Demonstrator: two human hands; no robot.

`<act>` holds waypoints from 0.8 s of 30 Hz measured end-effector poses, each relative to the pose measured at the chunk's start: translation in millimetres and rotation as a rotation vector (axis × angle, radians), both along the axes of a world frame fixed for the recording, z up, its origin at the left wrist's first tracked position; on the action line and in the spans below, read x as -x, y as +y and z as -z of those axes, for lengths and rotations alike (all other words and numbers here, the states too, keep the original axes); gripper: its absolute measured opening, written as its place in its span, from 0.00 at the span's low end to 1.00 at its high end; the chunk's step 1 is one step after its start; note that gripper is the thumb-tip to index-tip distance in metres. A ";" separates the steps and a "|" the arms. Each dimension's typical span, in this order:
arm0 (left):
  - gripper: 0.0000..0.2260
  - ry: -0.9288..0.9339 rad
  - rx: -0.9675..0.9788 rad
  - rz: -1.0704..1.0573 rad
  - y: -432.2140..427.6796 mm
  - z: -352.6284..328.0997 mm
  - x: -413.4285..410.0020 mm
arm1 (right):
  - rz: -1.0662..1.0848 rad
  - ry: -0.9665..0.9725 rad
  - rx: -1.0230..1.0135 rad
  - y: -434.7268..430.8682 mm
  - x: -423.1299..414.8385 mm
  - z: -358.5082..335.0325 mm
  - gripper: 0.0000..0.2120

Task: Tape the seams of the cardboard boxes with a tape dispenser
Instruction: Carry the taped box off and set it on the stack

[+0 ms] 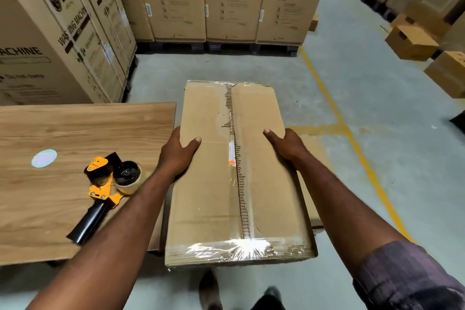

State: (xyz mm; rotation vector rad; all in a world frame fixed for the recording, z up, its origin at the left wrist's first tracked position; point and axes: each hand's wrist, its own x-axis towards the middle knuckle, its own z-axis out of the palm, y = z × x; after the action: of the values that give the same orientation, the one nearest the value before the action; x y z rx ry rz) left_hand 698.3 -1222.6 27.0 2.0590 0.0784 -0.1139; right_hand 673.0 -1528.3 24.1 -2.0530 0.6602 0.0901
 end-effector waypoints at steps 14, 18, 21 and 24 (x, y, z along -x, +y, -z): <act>0.24 0.149 -0.041 -0.075 -109.5 99.7 -65.9 | -0.043 0.049 -0.050 -98.4 -75.3 93.1 0.27; 0.24 0.181 0.002 -0.077 -136.1 140.4 -82.6 | -0.044 0.077 -0.081 -121.8 -93.5 136.9 0.27; 0.24 0.207 0.037 -0.087 -149.6 167.6 -94.1 | -0.031 0.086 -0.101 -135.1 -105.1 167.6 0.28; 0.25 0.213 0.034 -0.087 -159.0 193.2 -103.7 | -0.031 0.087 -0.105 -143.9 -113.6 193.0 0.28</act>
State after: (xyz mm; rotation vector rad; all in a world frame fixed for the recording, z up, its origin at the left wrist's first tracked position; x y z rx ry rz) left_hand 801.9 -1381.6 -166.2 2.0006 0.2951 -0.2782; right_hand 786.6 -1672.1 -168.8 -1.9666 0.6638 0.2288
